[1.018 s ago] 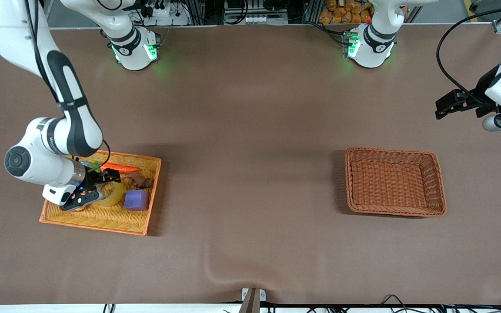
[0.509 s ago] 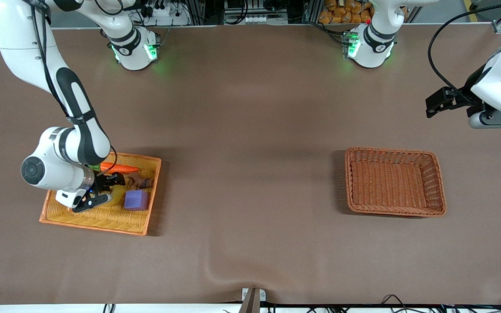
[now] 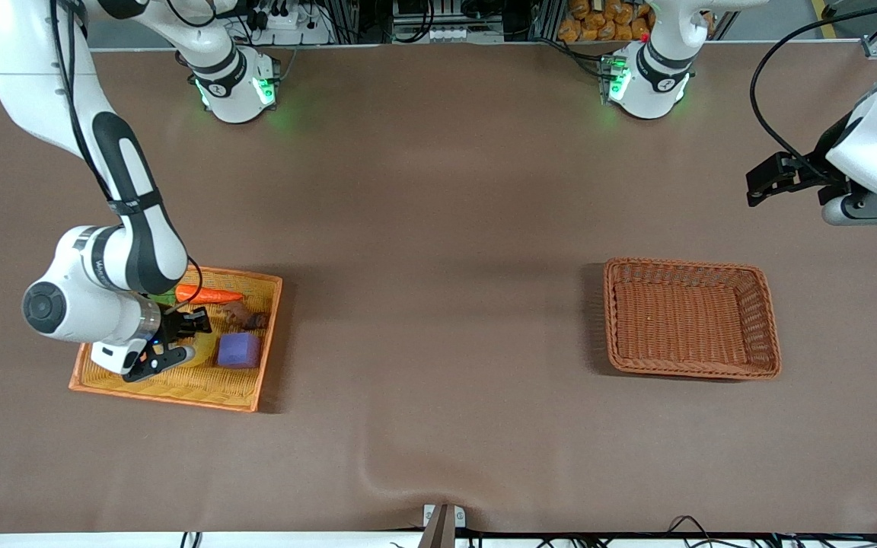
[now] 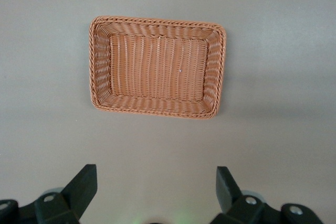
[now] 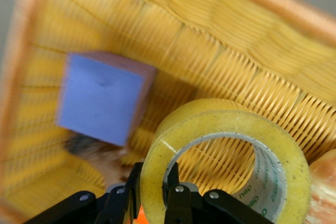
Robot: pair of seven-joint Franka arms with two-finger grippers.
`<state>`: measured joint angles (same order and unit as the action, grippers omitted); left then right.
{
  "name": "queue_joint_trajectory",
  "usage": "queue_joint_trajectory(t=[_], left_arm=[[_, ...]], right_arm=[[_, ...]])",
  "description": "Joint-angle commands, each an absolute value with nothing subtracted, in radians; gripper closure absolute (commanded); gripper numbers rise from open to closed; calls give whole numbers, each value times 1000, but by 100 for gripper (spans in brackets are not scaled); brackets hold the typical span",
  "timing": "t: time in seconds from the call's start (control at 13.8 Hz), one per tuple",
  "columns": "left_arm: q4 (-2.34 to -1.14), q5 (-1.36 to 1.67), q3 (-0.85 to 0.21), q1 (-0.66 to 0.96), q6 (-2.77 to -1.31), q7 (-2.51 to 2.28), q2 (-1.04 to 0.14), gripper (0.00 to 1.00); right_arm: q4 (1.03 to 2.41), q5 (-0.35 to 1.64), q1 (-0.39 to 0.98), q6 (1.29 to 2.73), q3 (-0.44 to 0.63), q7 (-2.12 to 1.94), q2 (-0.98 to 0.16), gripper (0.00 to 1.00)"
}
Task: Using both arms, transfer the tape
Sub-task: 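Lower the right gripper and grasp the tape roll's rim, then carry the tape roll with the right gripper toward the table middle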
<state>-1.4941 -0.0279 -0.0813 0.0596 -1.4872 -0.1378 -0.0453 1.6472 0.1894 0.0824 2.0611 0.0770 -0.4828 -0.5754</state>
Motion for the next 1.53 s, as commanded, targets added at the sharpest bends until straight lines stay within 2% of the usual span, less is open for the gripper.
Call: queue_joint_trajectory(t=[0.0, 0.29, 0.58, 0.65, 0.87, 1.09, 1.16, 1.38, 1.45], left_arm=[[-1476, -28, -83, 55, -1470, -144, -49, 0], [-1467, -28, -83, 54, -1468, -143, -46, 0], [-1471, -28, -83, 54, -1468, -138, -52, 0], [-1473, -28, -83, 58, -1468, -140, -60, 0], [-1471, -28, -83, 63, -1468, -147, -77, 0], [-1471, 1, -84, 63, -1471, -152, -106, 0], [-1471, 2, -84, 64, -1473, -153, -120, 0], [-1473, 2, -86, 66, -1485, -152, -123, 0], [-1473, 2, -86, 71, -1486, -152, -127, 0]], right_arm=[[1470, 199, 113, 1860, 78, -442, -565, 100], [1439, 201, 309, 1818, 77, -78, -522, 100], [1393, 209, 533, 1830, 77, 281, -552, 100], [1382, 207, 595, 1859, 77, 331, -580, 100], [1373, 207, 754, 2092, 77, 477, -693, 100], [1367, 209, 834, 2294, 77, 609, -788, 100], [1359, 209, 856, 2339, 77, 644, -813, 100], [1353, 207, 877, 2352, 77, 669, -847, 100], [1353, 207, 882, 2350, 77, 676, -847, 82]])
